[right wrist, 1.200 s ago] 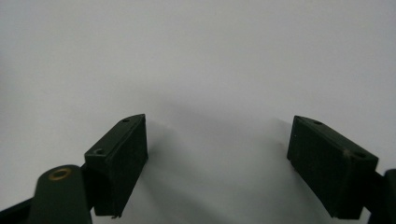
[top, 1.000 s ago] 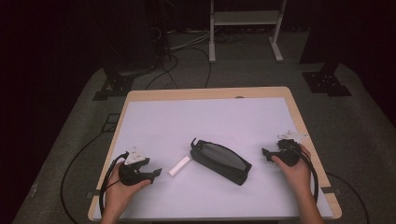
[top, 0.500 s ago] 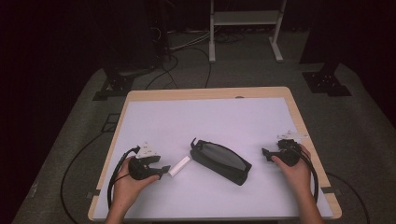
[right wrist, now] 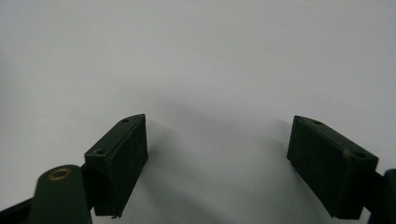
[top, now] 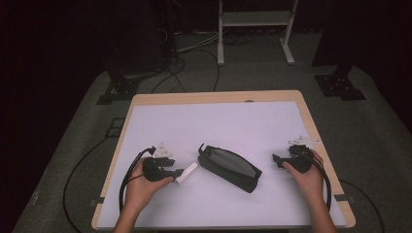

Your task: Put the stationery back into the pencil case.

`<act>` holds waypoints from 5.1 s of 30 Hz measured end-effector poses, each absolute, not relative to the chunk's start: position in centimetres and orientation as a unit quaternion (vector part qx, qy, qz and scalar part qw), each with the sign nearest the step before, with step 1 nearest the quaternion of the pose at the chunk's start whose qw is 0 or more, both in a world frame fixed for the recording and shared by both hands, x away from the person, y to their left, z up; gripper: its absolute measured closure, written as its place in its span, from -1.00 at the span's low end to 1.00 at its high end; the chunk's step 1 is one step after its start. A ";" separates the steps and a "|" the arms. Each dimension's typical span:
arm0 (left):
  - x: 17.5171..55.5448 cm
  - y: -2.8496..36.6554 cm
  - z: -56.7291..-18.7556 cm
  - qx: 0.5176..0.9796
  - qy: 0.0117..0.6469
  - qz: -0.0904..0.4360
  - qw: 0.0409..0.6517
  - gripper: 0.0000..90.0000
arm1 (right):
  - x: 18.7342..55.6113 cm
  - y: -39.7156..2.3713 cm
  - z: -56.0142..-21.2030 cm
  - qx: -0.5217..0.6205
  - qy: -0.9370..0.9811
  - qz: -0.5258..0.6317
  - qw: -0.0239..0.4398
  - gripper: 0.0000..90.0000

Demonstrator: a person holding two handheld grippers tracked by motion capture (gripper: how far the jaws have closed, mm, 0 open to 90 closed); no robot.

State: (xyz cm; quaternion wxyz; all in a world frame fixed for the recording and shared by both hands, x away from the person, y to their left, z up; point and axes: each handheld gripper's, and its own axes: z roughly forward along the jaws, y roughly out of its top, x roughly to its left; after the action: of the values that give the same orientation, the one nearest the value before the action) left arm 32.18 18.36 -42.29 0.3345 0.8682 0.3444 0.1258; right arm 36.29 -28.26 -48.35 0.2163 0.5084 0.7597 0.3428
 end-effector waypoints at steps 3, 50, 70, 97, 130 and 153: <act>32.4 17.8 -42.1 0.871 0.343 0.122 0.329 0.09 | 36.3 -28.3 -48.3 0.508 0.760 0.343 0.216 -0.58; 36.7 12.0 -44.1 0.916 0.329 0.069 0.218 0.48 | 36.2 -28.2 -48.4 0.508 0.760 0.342 0.218 -0.58; 36.6 11.8 -44.5 0.919 0.321 0.078 0.214 0.58 | 36.2 -28.2 -48.4 0.508 0.760 0.342 0.218 -0.58; 35.3 15.8 -41.7 0.884 0.328 0.054 0.328 0.58 | 36.2 -28.2 -48.4 0.508 0.760 0.342 0.218 -0.58; 35.1 14.5 -37.8 0.835 0.253 0.054 0.485 0.58 | 36.2 -28.2 -48.4 0.508 0.760 0.342 0.218 -0.58; 36.5 10.5 -37.7 0.825 0.200 0.044 0.527 0.58 | 36.3 -28.2 -48.4 0.508 0.760 0.342 0.218 -0.58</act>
State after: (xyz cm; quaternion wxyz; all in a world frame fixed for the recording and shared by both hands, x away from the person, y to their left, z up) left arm 36.53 10.53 -37.68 0.5266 0.8251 0.1998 0.0441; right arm 36.26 -28.25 -48.37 0.2176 0.5077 0.7600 0.3424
